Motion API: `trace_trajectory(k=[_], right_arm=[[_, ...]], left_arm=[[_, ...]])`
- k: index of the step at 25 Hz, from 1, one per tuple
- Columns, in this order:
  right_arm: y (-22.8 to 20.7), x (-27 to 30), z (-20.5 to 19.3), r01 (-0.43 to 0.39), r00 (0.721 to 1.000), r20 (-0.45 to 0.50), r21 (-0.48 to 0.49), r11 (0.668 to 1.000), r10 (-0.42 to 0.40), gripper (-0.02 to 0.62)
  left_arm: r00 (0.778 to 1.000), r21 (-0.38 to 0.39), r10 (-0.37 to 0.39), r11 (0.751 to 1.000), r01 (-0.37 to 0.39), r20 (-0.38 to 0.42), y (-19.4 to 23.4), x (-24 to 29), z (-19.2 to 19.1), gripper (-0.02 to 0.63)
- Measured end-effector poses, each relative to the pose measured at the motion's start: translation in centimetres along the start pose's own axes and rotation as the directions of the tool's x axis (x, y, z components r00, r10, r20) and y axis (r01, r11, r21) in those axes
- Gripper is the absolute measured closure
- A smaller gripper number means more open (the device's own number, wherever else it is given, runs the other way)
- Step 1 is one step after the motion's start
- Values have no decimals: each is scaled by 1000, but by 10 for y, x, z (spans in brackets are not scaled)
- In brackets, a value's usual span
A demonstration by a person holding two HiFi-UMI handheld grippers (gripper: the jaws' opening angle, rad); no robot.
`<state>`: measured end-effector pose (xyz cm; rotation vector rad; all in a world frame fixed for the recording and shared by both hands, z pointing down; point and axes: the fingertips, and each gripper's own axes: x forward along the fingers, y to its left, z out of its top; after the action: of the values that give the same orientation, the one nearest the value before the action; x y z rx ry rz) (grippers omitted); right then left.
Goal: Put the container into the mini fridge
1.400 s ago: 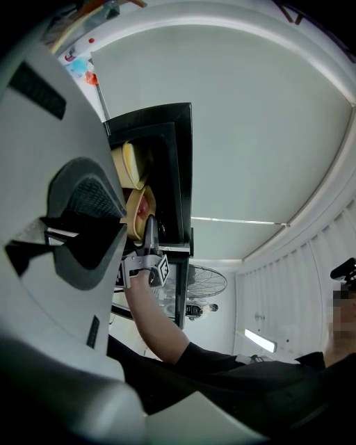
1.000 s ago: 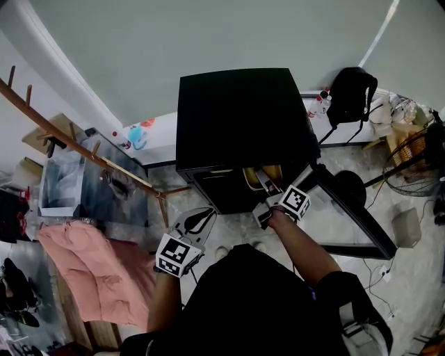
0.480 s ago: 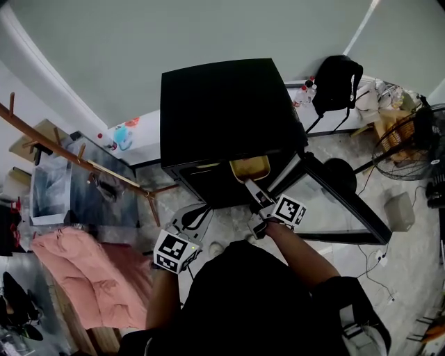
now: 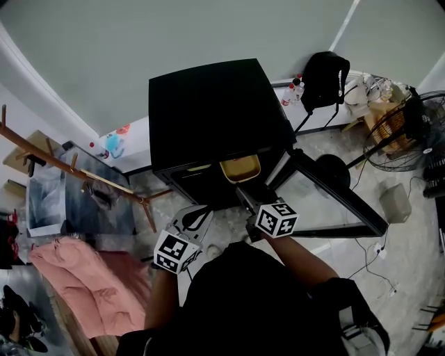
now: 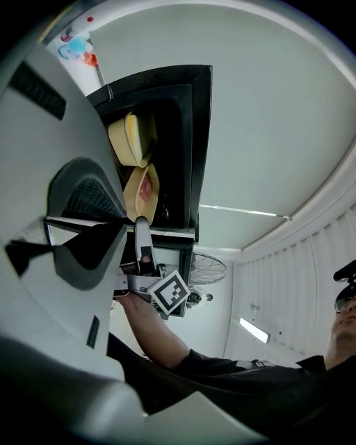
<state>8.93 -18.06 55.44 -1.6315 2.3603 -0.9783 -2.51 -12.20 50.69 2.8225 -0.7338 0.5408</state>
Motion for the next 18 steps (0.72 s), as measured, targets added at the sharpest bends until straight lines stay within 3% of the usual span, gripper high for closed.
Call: trace_trajectory(k=[18], right_arm=[[-12,51,15,102,994,-19,-78,992,-104,380]], left_arm=[[991,-33,133,991,-133,-1,29,-28,-3,566]])
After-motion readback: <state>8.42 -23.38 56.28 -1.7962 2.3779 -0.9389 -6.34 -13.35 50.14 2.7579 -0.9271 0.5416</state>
